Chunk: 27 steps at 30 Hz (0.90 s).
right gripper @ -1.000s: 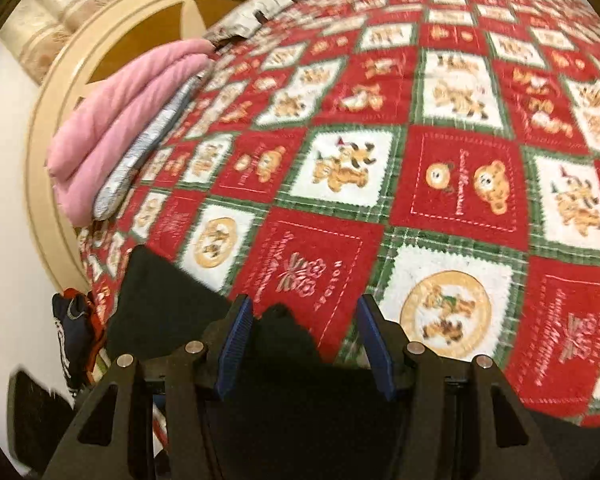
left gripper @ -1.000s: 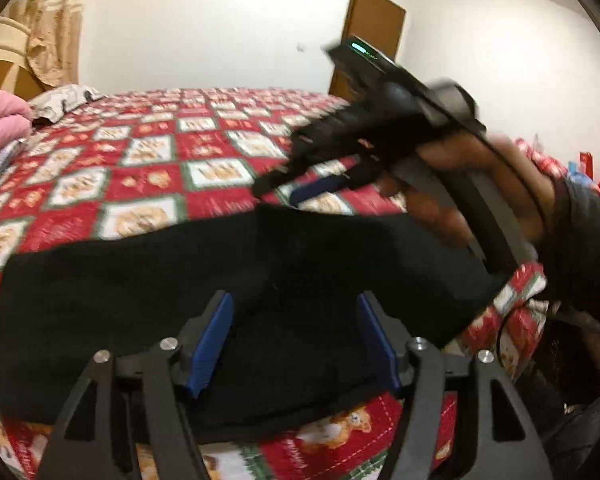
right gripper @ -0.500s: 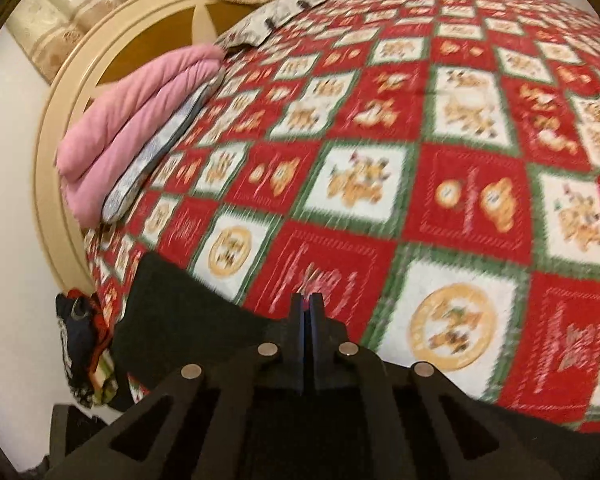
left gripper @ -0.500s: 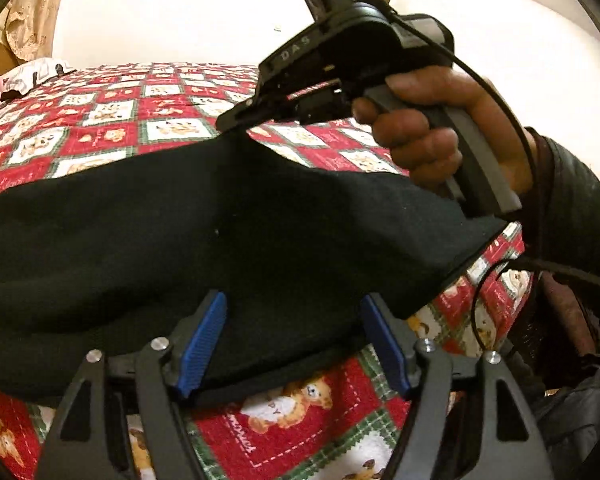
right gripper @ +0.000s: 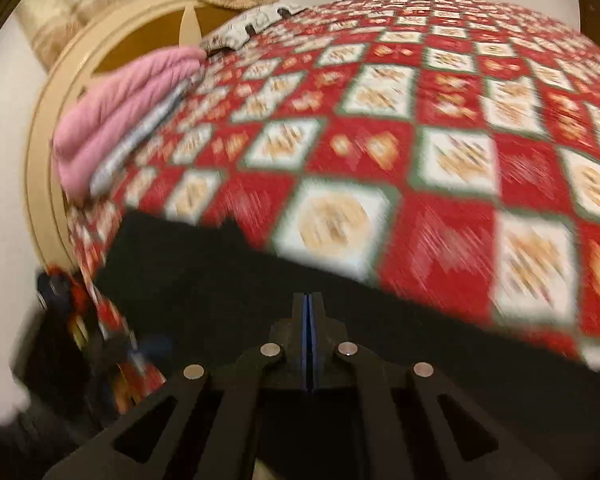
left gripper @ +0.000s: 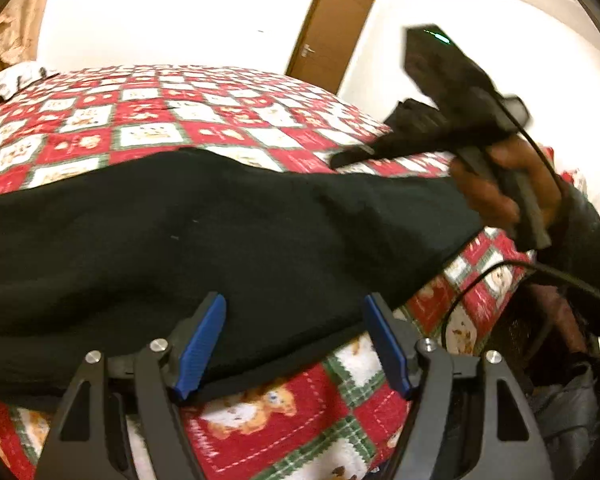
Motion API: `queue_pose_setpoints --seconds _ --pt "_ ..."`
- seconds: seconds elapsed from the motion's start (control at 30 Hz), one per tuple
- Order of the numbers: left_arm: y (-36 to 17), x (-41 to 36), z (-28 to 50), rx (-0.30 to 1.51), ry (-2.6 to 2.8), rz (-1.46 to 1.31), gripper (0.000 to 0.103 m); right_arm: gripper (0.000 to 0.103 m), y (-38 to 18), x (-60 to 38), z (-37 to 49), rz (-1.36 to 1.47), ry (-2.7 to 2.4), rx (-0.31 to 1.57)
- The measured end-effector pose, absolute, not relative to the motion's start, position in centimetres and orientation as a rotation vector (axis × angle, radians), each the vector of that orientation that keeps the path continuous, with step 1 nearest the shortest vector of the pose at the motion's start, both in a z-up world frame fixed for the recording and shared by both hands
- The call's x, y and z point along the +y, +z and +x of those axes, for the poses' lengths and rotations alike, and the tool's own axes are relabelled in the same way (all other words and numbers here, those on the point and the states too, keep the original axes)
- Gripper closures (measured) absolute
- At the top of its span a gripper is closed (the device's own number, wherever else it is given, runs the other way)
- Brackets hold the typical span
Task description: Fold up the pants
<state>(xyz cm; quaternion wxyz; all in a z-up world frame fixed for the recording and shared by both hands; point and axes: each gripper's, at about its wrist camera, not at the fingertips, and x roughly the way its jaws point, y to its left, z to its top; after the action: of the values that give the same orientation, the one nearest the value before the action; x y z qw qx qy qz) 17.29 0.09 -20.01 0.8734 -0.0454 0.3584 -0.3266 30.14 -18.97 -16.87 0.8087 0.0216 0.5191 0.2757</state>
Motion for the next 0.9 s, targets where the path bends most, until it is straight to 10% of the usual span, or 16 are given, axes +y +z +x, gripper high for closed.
queue_pose_setpoints --seconds 0.1,0.17,0.9 --pt "-20.3 -0.8 17.1 0.755 -0.689 -0.036 0.023 0.086 -18.2 -21.6 26.3 -0.063 0.533 1.139" --pt "-20.2 -0.8 16.9 0.761 -0.69 -0.028 0.023 0.054 -19.8 -23.4 24.5 -0.066 0.506 1.2" --pt "-19.3 -3.8 16.5 0.767 -0.683 0.081 0.021 0.054 -19.9 -27.4 16.0 -0.264 0.394 0.984"
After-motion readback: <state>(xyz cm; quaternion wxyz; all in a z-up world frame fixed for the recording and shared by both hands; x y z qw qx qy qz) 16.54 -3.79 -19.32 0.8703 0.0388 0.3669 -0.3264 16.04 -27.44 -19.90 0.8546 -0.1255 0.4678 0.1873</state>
